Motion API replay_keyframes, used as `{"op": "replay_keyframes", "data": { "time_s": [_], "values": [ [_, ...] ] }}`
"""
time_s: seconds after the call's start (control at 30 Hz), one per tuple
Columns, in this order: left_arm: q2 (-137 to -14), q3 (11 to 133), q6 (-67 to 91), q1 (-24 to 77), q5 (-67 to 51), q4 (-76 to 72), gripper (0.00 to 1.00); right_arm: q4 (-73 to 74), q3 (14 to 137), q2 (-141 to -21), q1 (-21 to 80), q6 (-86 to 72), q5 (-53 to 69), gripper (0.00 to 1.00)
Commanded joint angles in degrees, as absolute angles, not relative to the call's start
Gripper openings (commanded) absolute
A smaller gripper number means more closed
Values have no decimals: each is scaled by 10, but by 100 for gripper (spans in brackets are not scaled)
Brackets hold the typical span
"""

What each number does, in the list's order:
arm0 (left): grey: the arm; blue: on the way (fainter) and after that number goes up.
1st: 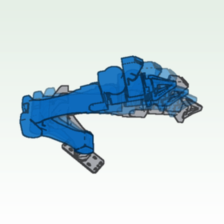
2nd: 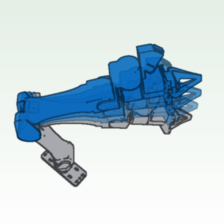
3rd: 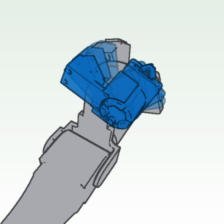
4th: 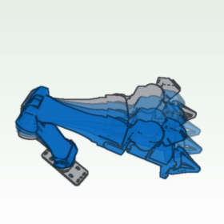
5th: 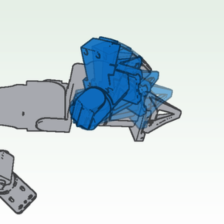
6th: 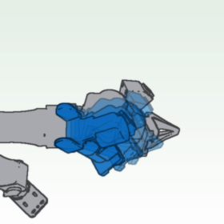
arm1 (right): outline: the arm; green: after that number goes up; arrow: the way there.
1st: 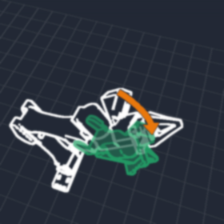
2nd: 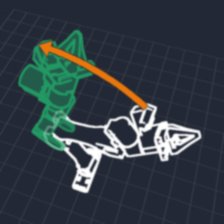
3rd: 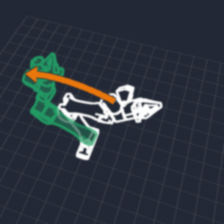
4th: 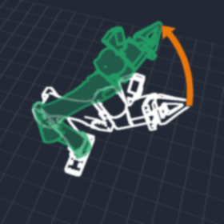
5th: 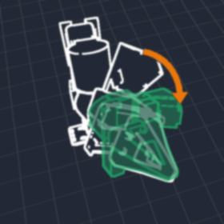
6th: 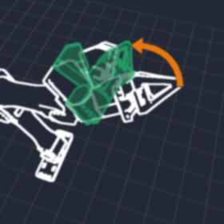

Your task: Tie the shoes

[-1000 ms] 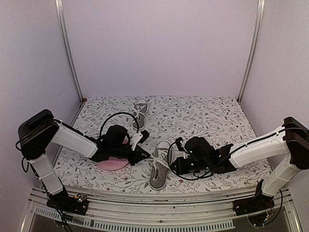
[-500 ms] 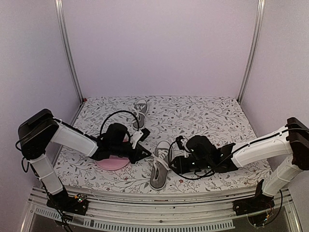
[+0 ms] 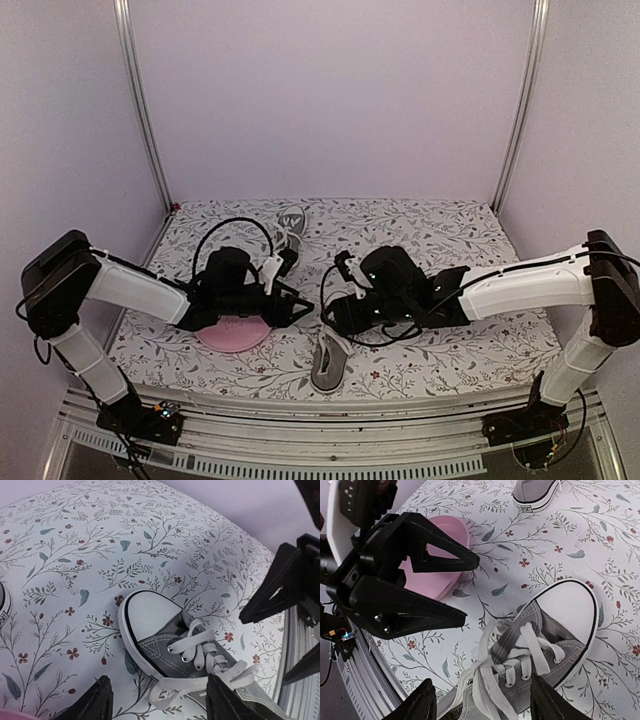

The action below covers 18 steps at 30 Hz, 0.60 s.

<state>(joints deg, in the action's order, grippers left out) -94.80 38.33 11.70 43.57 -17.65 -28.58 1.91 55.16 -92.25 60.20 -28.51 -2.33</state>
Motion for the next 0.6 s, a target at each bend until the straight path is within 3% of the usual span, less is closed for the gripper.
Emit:
{"op": "replay_keyframes", "data": {
  "time_s": [0.0,0.57],
  "values": [
    [-914,356,143,424,-177,-318,64,62,608,-983,599,-230,-20,64],
    [-889,290,254,423,-204,-386,62,90,669,-1058,603,-209,4,45]
  ]
}}
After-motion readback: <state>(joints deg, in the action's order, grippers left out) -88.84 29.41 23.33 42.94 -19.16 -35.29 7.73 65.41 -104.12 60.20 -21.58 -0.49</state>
